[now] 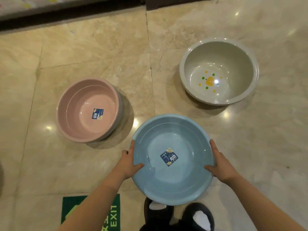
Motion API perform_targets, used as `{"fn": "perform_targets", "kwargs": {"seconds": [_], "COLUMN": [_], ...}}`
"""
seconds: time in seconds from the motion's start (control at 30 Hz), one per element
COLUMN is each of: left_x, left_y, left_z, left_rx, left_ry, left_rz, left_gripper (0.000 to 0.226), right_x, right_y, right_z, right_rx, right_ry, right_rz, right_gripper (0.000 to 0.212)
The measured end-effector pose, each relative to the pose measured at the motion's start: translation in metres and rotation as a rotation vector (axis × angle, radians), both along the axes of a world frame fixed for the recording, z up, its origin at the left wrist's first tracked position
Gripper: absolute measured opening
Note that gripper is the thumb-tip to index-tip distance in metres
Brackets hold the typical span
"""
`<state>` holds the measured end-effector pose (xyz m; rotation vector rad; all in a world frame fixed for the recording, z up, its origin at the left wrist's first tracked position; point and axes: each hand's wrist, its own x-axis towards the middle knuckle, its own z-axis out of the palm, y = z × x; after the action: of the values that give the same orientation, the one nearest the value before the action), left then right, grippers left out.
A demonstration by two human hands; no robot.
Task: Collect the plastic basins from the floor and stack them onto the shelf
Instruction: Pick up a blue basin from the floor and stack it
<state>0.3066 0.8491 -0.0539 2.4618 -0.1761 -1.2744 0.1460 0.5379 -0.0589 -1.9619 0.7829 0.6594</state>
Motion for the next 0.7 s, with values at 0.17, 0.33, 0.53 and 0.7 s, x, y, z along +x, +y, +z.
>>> {"fn": "perform_targets", "kwargs": {"seconds": [0.17, 0.33, 0.53, 0.7], "left_x": [0.002, 0.027, 0.068, 0.118], "left_y": [0.009, 0.016, 0.04, 0.084], "left_z": [0.087, 0.181, 0.262, 0.282], "left_rx": [-0.037, -0.097, -0.103, -0.114], "left_ry": [0.003, -0.016, -0.078, -0.129], "left_rz": [0.085, 0.142, 0.216, 0.243], "left_gripper": [0.109, 0.11, 0.109, 0.108], "right_x": [0.017, 0.057, 0.129, 0.203], "right_y": [-0.006, -0.008, 0.005, 0.043], "right_z": [0.089, 0.187, 0.275, 0.291], "right_rx": [0.012, 0.029, 0.054, 0.053], "right_ry": [-0.02, -0.053, -0.184, -0.215], "right_rz": [0.023, 0.066, 0.14, 0.237], "right_gripper": [0.105, 0.106, 0.112, 0.103]}}
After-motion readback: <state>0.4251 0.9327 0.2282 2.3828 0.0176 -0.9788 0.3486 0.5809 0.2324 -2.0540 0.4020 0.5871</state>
